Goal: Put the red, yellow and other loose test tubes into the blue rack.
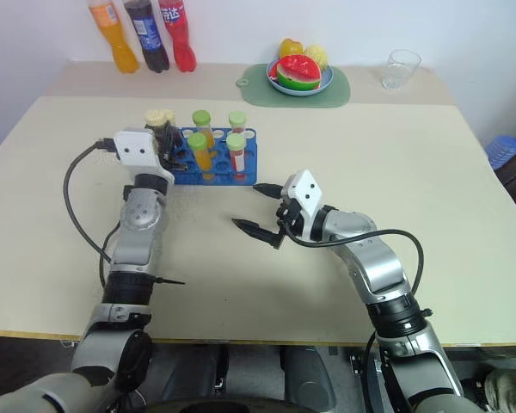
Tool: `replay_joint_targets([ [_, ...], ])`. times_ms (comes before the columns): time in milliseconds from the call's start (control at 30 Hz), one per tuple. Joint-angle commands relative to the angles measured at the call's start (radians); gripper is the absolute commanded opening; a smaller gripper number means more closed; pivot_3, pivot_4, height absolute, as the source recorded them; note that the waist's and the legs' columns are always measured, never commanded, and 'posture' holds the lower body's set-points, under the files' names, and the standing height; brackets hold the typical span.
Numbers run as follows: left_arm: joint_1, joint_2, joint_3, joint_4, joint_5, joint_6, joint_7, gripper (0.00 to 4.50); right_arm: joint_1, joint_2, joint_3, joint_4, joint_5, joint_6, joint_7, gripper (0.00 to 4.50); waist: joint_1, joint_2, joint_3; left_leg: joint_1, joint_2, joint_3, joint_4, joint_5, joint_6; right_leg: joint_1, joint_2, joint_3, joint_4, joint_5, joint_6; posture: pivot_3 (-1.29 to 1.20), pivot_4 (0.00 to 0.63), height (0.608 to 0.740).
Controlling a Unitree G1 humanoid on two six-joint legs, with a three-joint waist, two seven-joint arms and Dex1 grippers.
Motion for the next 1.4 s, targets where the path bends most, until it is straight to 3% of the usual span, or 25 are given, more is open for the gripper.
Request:
replay_joint_targets([
  [33, -0.021, 0.003, -0.010, 0.029, 0.004, -0.032, 0.003, 0.78, -0.006, -0.003, -0.020, -0.048, 0.012, -0.007, 0.000, 4.50, 0.000, 0.000, 0.000, 0.000, 0.000, 0.000, 0.000, 0.000, 0.000, 0.000, 0.000, 0.000, 0.000, 0.000, 0.000, 0.00, 0.150, 0.734],
  [467, 0.030, 0.033, -0.015, -0.014, 0.057, -0.025, 0.054, 0.78, -0.003, -0.013, -0.021, -0.051, 0.015, -0.002, 0.003, 4.50, -0.002, 0.000, 0.000, 0.001, 0.000, 0.000, 0.000, 0.000, 0.000, 0.000, 0.000, 0.000, 0.000, 0.000, 0.000, 0.00, 0.150, 0.734],
  [933, 0.011, -0.002, 0.012, 0.039, -0.026, -0.045, 0.040, 0.78, -0.011, -0.012, -0.017, -0.047, 0.013, -0.003, 0.009, 4.50, -0.002, 0.000, 0.000, 0.001, 0.000, 0.000, 0.000, 0.000, 0.000, 0.001, 0.000, 0.000, 0.000, 0.000, 0.000, 0.00, 0.150, 0.734],
  [1167, 0.052, -0.011, 0.018, -0.047, -0.064, -0.057, 0.016, 4.16, -0.004, -0.041, -0.047, -0.065, 0.028, 0.007, 0.018, 4.50, -0.001, 0.000, 0.000, 0.001, 0.000, 0.000, 0.000, 0.000, 0.000, 0.001, 0.000, 0.000, -0.001, 0.000, 0.000, 0.00, 0.150, 0.734],
  [1267, 0.113, 0.023, 0.043, -0.193, -0.116, -0.001, -0.025, 4.16, -0.007, -0.083, -0.097, -0.075, 0.042, 0.023, 0.020, 4.50, -0.002, 0.000, 0.000, 0.001, 0.000, 0.000, 0.000, 0.000, 0.000, 0.001, 0.000, 0.000, -0.001, 0.000, 0.000, 0.00, 0.150, 0.734],
  [1400, 0.248, 0.167, 0.100, -0.472, -0.289, 0.219, -0.180, 4.16, 0.013, -0.207, -0.220, -0.059, 0.061, 0.045, 0.038, 4.50, -0.006, 0.000, 0.000, 0.001, 0.002, 0.000, -0.001, 0.000, 0.000, 0.001, 0.001, 0.000, -0.001, 0.000, 0.000, 0.00, 0.150, 0.734],
])
